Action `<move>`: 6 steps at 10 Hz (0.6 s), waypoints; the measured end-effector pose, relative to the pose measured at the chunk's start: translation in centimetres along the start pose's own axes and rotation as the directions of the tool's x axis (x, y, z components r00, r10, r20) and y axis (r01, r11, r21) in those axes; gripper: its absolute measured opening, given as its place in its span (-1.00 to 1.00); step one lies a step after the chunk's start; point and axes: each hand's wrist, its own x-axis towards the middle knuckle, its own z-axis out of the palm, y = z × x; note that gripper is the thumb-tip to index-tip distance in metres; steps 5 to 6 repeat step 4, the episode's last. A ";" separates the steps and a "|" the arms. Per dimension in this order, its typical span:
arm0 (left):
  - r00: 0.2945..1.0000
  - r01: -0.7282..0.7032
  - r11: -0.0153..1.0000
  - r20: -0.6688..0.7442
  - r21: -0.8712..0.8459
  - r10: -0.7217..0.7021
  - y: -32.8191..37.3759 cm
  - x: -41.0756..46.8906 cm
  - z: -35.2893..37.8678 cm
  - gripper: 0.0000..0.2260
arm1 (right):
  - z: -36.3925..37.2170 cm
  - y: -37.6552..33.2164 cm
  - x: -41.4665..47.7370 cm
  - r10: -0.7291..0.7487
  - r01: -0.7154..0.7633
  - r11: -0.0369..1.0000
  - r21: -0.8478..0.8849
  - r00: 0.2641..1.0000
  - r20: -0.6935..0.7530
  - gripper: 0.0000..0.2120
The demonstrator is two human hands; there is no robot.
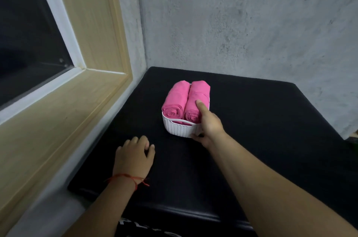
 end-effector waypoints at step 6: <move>0.998 0.040 0.999 -0.042 -0.015 -0.041 -0.1 0.6 0.3 -0.78 | 15.7 -2.6 15.6 -0.156 0.149 0.986 0.072 0.982 0.108 -0.65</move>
